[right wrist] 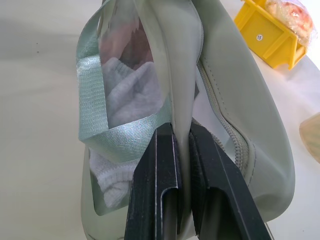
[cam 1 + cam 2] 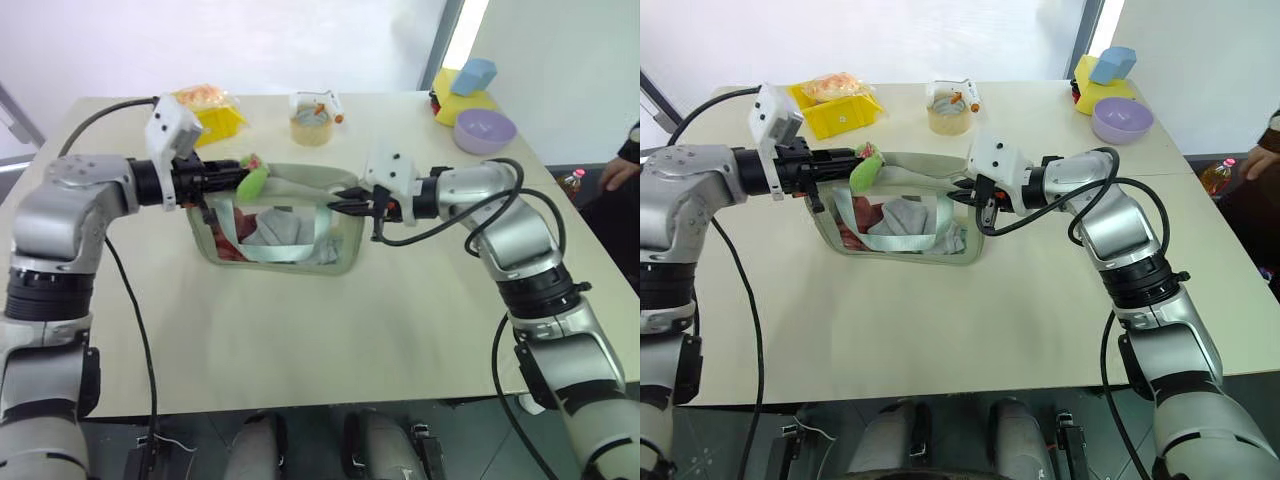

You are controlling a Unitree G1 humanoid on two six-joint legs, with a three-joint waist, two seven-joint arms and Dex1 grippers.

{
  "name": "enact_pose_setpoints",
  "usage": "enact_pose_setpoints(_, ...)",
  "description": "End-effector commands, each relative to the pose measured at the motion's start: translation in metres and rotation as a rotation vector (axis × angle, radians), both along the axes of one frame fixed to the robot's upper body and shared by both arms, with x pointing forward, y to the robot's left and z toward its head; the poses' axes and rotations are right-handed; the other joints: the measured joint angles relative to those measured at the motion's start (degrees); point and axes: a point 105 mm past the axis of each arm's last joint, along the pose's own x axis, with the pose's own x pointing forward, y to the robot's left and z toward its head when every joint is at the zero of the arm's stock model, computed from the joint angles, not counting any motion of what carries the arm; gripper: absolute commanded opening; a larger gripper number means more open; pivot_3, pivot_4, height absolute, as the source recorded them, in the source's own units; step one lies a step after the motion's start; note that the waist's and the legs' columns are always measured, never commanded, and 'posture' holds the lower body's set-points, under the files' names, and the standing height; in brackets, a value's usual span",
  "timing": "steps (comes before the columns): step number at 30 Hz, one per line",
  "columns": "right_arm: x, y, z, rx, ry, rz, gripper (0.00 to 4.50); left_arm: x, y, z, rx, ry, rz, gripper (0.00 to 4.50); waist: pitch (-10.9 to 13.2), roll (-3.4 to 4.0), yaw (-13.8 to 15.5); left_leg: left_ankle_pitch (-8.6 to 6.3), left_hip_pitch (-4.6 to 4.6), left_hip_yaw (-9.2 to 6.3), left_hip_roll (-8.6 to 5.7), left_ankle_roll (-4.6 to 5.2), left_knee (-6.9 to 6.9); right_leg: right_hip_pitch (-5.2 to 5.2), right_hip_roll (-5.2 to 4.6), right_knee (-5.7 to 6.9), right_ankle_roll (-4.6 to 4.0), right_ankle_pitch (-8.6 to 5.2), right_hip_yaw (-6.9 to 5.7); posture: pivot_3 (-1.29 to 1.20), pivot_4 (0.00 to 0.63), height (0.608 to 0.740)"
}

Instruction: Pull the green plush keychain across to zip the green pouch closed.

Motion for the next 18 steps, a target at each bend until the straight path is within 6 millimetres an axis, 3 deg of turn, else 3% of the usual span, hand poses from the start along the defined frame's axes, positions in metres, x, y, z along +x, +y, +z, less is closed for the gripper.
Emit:
enact_pose_setpoints(1, -0.002, 0.002, 0.012, 0.027, -0.040, 0.003, 0.00, 0.001, 0.006, 0.025, -0.032, -0.080, 0.029, 2.60, 0.0, 0.00, 0.1, 0.00, 0.00, 0.01, 0.00, 0.00, 0.02, 0.00, -0.01, 0.00, 0.00, 0.00, 0.00, 0.00, 0.150, 0.739)
enact_pose_setpoints(4, -0.003, 0.002, 0.010, 0.025, -0.036, 0.005, 0.00, -0.001, 0.011, 0.034, -0.020, -0.089, 0.051, 4.17, 0.0, 0.00, 0.1, 0.00, -0.02, 0.00, -0.01, 0.00, 0.02, 0.00, -0.02, 0.00, 0.00, 0.00, 0.00, 0.00, 0.150, 0.739)
enact_pose_setpoints(5, -0.003, 0.002, 0.009, 0.024, -0.034, 0.009, 0.00, -0.002, 0.016, 0.039, -0.011, -0.095, 0.063, 4.44, 0.0, 0.00, 0.1, 0.00, -0.03, 0.00, 0.00, 0.00, 0.02, 0.00, -0.02, 0.00, 0.00, 0.00, 0.00, 0.00, 0.150, 0.739)
enact_pose_setpoints(13, -0.004, 0.004, 0.008, 0.020, -0.031, 0.028, 0.00, -0.034, 0.060, 0.051, 0.108, -0.075, 0.127, 4.44, 0.0, 0.01, -0.2, 0.00, -0.02, 0.00, 0.01, 0.00, -0.02, -0.03, -0.01, -0.01, 0.00, 0.00, 0.01, 0.00, 0.150, 0.739)
enact_pose_setpoints(18, -0.004, 0.005, 0.009, 0.025, -0.032, 0.035, 0.00, -0.054, 0.067, 0.027, 0.143, 0.018, 0.125, 4.44, 0.0, 0.01, 0.1, 0.00, -0.01, -0.05, 0.03, 0.00, -0.01, -0.03, -0.02, -0.01, 0.00, 0.00, 0.02, 0.00, 0.150, 0.739)
